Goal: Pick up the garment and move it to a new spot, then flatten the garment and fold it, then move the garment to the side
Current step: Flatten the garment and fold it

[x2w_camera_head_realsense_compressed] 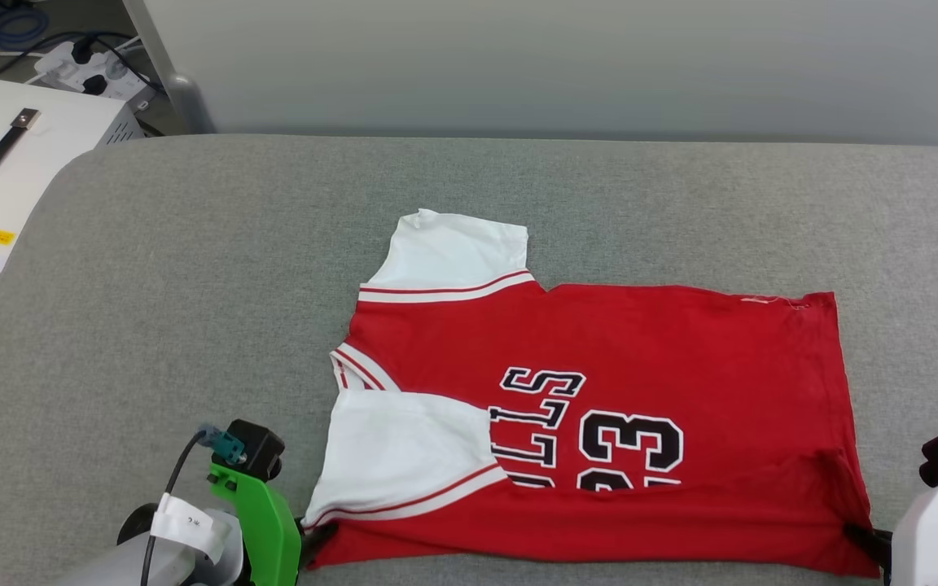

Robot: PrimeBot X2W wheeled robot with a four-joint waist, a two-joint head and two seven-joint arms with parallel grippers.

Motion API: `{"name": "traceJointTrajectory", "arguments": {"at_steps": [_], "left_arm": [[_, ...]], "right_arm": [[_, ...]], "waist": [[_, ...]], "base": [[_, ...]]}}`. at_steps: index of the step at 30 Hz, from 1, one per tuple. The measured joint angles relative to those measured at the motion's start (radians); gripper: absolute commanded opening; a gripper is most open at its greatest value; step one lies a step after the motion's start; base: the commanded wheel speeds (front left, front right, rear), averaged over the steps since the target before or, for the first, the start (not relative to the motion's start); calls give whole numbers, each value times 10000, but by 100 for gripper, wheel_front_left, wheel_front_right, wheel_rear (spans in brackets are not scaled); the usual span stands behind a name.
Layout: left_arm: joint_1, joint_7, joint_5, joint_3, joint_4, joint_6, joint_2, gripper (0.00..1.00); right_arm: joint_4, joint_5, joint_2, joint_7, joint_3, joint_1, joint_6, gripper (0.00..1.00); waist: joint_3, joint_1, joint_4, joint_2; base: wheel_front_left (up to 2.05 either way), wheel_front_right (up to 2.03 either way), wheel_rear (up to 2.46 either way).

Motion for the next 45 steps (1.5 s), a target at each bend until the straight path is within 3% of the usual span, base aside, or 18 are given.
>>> {"name": "traceJointTrajectory", "arguments": {"at_steps": [4,10,15,21,30,39,45], "left_arm": [[-3,-351,157,50,52,6,50,100],[-113,-1081,527,531,-577,387,481,100],[-792,-1605,754,1072,-859,635,721,100],[-2001,-1714,775,1628,-527,596,577,100],[-4463,19,719,1860,1039,-199,38,100],[-6928,3010,383,1593,2660,-727,-786,100],[-7883,4050,594,1106,3697,-884,-1191,100]], "right_arm": [[42,-374,142,-788,-215,3,0,100],[-412,-1057,443,-2571,-1271,12,0,100],[-961,-1990,1218,-4092,-2203,-24,0,100],[-1760,-3022,2261,-5076,-2750,-202,-2,100],[-3398,-3906,3229,-5177,-2368,-692,-2,100],[-3885,-4159,3425,-5097,-1824,-1340,0,100],[-3779,-4176,3461,-5229,-1595,-1841,-2,100]], "waist": [[-150,0,47,0],[-440,0,97,0],[-481,0,-14,0],[-235,0,-293,0],[756,1,-862,0],[2154,2,-1502,0],[3020,2,-1885,0]], "base": [[0,0,0],[0,0,0],[0,0,0],[0,0,0],[0,0,0],[0,0,0],[0,0,0]]}}
